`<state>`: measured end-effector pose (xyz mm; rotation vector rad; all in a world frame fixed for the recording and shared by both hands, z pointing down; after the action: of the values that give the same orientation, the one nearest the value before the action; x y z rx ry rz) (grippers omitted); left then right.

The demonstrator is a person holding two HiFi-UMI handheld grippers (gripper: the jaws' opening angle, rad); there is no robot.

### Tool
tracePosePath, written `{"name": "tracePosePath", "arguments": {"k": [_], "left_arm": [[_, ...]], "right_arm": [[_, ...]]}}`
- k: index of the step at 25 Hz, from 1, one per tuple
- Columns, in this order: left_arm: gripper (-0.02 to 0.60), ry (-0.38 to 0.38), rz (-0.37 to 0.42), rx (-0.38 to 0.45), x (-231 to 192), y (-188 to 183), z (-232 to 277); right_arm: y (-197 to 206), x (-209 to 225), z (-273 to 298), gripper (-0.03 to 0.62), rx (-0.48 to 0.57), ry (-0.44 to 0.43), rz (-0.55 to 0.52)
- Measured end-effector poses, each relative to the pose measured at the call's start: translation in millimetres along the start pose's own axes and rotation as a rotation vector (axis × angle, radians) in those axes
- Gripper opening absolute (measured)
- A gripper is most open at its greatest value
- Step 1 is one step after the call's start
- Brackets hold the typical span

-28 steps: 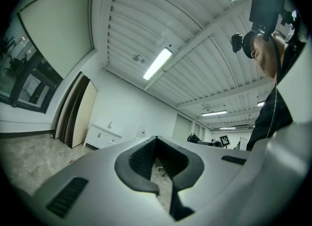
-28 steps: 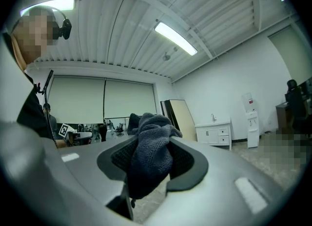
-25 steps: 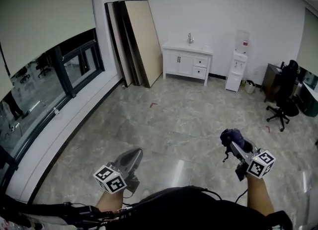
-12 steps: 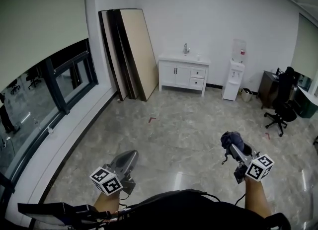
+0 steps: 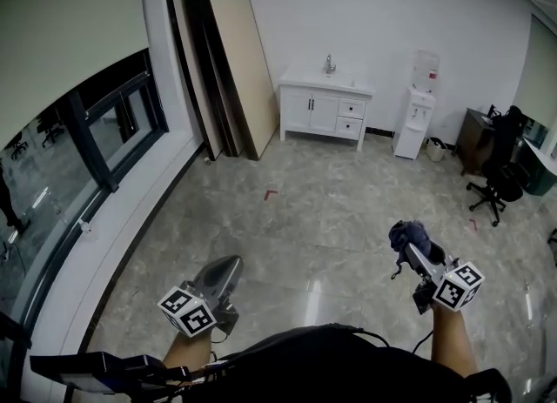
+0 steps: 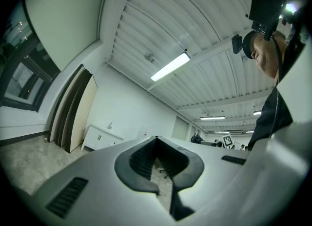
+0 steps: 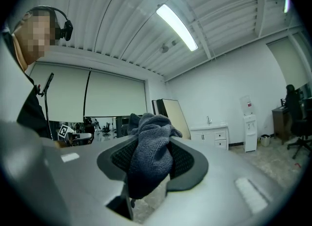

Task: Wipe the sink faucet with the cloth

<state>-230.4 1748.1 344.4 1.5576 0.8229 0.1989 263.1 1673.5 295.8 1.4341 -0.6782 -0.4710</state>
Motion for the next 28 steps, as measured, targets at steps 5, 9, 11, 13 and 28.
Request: {"name": "tracePosePath", "arguments": {"k": [5, 9, 11, 13, 28], "left_arm": [[0.000, -0.050, -0.028, -0.022, -27.4, 6.3, 9.4], [0.000, -0.076, -0.029, -0.018, -48.5, 12.5, 28.8], [0.000, -0.099, -0.012, -0.020, -52.1, 12.4, 44.3], [0.000, -0.115, 0.016, -0.010, -57.3, 11.5, 63.2], [0.000, -0.199, 0.058, 0.044, -74.8, 7.8, 268.6]], "right_arm": [[7.9, 18.9, 37.2, 0.153, -0.017, -0.014, 0.014], [14.7, 42.8, 75.2, 0.153, -0.029, -0.058, 0.012], [17.9, 62.7, 92.5, 0.153, -0.026, -0.083, 0.016], [17.9, 88.3, 110.9, 0.153, -0.016, -0.102, 0.025], [-39.5, 295.2, 222.5, 0.153, 0.005, -0.222, 0.019]]}}
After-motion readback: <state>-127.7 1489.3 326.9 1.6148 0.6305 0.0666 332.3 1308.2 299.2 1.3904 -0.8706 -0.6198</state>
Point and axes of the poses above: the fingertips, and each gripper's own axes: z forward along the fingers, x to its right, y out of its underside, the point moved 9 cm from there along -z, backward along the fingers, and after that the axes turned 1 degree about y, right-handed, at the moved point
